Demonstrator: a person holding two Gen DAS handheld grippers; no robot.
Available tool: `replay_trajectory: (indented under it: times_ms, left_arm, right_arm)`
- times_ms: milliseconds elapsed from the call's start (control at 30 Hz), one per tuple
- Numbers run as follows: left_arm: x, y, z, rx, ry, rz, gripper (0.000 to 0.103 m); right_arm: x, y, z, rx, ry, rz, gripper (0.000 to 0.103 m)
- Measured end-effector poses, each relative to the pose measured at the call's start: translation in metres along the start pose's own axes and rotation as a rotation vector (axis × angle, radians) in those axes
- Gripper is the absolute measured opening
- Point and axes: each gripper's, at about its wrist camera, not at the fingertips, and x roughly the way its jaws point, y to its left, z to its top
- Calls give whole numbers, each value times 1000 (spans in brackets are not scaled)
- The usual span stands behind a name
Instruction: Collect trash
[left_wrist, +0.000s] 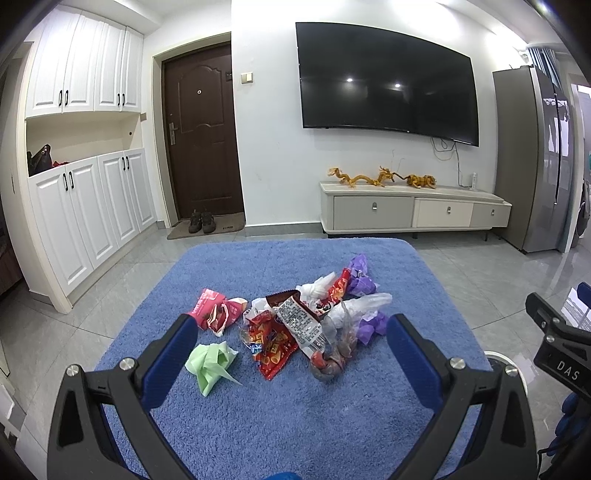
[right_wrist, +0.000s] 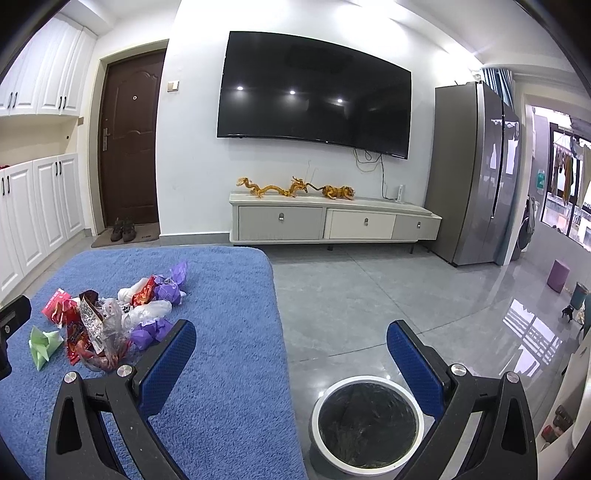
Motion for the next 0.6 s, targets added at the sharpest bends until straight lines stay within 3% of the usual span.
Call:
replay_trajectory:
  times_ms: [600]
  left_arm:
    - [-7, 1, 4, 1, -23, 18, 103]
  right_arm:
    - [-6, -1, 4, -6, -31, -22, 103]
